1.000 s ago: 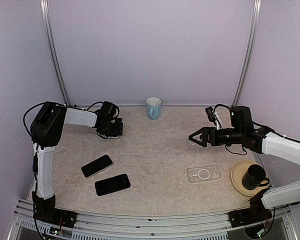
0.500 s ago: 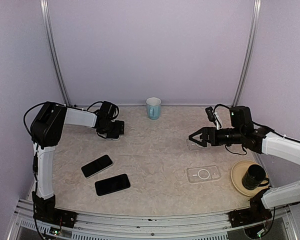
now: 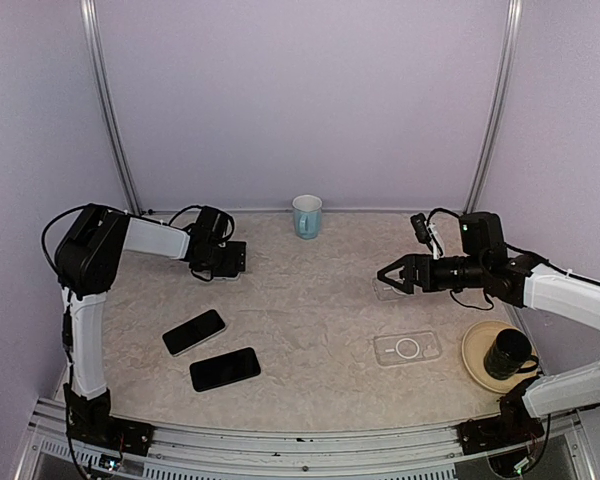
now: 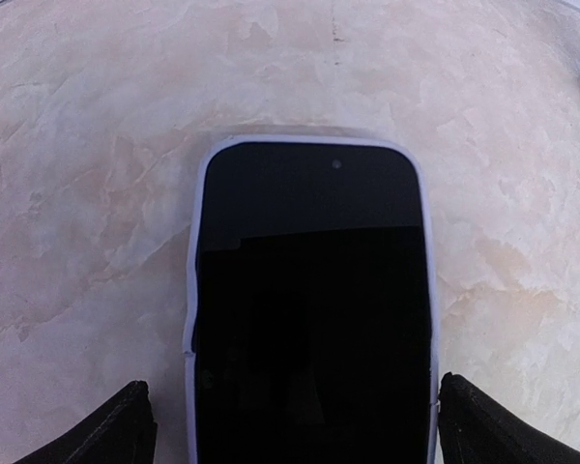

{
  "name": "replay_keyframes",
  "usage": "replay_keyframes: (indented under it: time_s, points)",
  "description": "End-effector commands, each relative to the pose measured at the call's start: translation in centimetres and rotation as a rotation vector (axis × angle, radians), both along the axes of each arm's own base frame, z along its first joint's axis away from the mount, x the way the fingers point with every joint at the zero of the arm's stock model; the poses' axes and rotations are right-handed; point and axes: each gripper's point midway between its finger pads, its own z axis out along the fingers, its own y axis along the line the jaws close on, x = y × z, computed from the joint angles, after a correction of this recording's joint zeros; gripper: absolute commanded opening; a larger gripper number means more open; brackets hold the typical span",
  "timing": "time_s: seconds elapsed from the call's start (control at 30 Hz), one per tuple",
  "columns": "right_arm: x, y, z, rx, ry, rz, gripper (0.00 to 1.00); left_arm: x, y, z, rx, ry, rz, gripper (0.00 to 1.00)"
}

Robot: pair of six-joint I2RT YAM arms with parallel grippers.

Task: Put the phone into the phone case
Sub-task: Place the phone with the phone case at the corner of the board, then pick up the phone from the corner of the board.

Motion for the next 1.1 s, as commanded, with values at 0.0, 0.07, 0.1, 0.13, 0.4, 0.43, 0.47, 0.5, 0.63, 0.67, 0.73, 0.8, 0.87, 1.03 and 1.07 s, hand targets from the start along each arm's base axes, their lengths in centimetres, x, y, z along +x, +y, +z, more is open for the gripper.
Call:
replay_keyframes:
  time_s: [0.0,0.07,0.1,0.13,0.4,0.43,0.47,0.5,0.63,0.67,0.73,0.8,0.87,1.03,1.07]
  points:
    - [0.4,-0.4,-0.4,-0.011,-0.011,-0.020,1.00,-0.3,1.0,3.0,-0.012,-0.060,0.043,0.99]
    - [0.5,-0.6,-0.6,-0.014,-0.009,-0.033,1.00,-0.6,1.4,4.2,-0.002,-0.098,0.060,0.99]
    - [0.4,-0.6,-0.6,-0.012,-0.011,-0.034,1.00,-0.8,1.7,5.0,0.002,-0.121,0.070,0.99]
    - [0.4,-0.6,-0.6,-0.011,-0.012,-0.033,1.00,-1.0,1.9,5.6,0.006,-0.140,0.074,0.99]
    - [0.1,-0.3,-1.0,-0.009,-0.006,-0.004,1.00,-3.5,1.3,11.1,0.021,-0.251,0.040,0.99]
    - [0.1,-0.3,-0.9,-0.007,-0.010,-0.002,1.00,-3.9,1.0,11.5,0.027,-0.257,0.024,0.99]
    - [0.0,-0.3,-0.9,-0.008,-0.011,0.000,1.00,-4.6,0.6,11.3,0.041,-0.245,-0.003,0.99]
    - [0.0,-0.3,-0.9,-0.009,-0.014,0.001,1.00,-5.6,0.3,11.5,0.047,-0.240,-0.031,0.99]
    - [-0.2,-0.5,-1.0,-0.027,-0.025,0.007,1.00,-9.0,-0.4,11.9,0.083,-0.240,-0.120,0.99]
    - [-0.2,-0.5,-1.0,-0.030,-0.029,0.010,1.00,-9.7,-0.2,12.3,0.095,-0.244,-0.126,0.99]
    - [-0.2,-0.5,-1.2,-0.034,-0.031,0.015,1.00,-10.7,0.0,12.7,0.113,-0.237,-0.141,0.99]
    - [-0.2,-0.4,-1.3,-0.039,-0.034,0.023,1.00,-11.6,0.2,12.7,0.127,-0.220,-0.159,0.99]
    - [-0.1,-0.5,-1.5,-0.052,-0.034,0.023,1.00,-12.5,0.2,12.8,0.131,-0.214,-0.195,0.99]
    - [0.1,-0.7,-1.7,-0.084,-0.043,0.024,1.00,-14.5,-1.1,13.3,0.130,-0.195,-0.371,0.99]
    - [0.0,-0.7,-1.6,-0.085,-0.047,0.027,1.00,-14.9,-1.5,13.3,0.140,-0.195,-0.424,0.99]
